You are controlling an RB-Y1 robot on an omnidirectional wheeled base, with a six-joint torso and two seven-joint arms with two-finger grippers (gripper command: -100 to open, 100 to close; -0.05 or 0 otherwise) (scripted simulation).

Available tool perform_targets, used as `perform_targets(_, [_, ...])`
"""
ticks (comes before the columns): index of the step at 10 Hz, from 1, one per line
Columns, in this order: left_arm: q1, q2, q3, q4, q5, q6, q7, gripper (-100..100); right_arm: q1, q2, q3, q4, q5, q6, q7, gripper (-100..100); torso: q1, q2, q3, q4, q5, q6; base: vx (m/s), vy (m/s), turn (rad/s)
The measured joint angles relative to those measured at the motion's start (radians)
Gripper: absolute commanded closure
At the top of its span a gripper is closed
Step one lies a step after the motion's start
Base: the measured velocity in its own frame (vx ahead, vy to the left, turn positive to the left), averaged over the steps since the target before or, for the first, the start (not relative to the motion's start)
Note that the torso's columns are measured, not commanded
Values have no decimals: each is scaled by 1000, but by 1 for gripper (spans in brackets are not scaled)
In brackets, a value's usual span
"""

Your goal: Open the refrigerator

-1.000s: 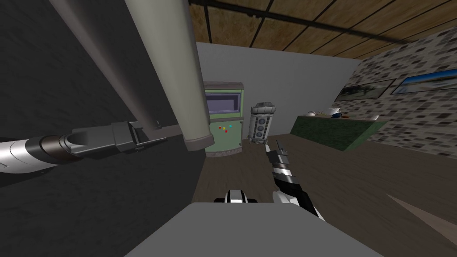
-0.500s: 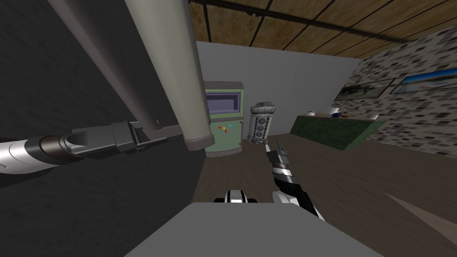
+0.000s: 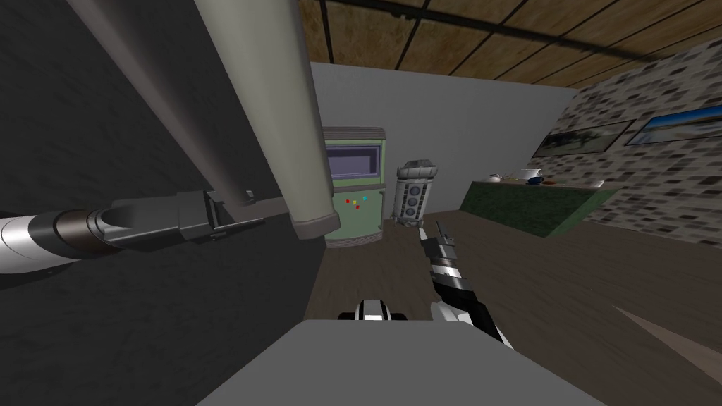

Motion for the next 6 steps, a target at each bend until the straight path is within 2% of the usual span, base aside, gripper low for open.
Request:
perform_targets(2, [-3,11,-10,8,-4,0,2,-100,0,0,0,0,0,0,0,0,-2,-2,-3,-1,-1,1,-3,3,-4])
perform_targets(6, [0,13,6,1,5,4,14,-100,0,0,0,0,0,0,0,0,-4,0,-1,0,-2,1,0,0,0])
